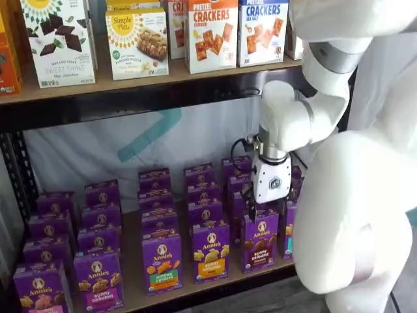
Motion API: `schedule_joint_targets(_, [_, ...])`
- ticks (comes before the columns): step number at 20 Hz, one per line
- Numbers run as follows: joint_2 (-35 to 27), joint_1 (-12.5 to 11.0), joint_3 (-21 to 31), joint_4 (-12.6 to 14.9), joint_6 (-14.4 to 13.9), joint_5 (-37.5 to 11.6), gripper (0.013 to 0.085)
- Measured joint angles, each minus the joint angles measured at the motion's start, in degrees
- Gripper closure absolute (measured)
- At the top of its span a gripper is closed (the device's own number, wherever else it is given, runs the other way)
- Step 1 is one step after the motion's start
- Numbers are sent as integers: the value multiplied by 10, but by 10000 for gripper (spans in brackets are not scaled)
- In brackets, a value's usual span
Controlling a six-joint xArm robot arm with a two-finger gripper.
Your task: Pick up the purple box with a brown patch in the center, on the bottom shelf, the fifth box from the left
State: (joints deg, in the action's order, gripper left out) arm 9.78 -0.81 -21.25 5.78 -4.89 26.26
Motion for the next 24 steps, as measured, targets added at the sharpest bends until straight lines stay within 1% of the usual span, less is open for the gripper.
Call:
schedule_joint_targets(4, [-52, -9, -2, 3, 5, -62, 130])
schedule_joint_targets(9, [-105, -18, -14, -6, 22, -104, 130])
schedule_joint_targets(11, [-127, -24, -21, 5, 17, -122, 130])
schedule_joint_targets(15, [-182, -36, -42, 31, 2, -159, 130])
schedule_joint_targets(20, [-230, -45, -63, 67, -24, -192, 130])
schedule_joint_targets(22, [-249, -54, -75, 115, -63, -202, 130])
schedule_joint_targets(24, [-268, -61, -87, 151, -92, -211, 130])
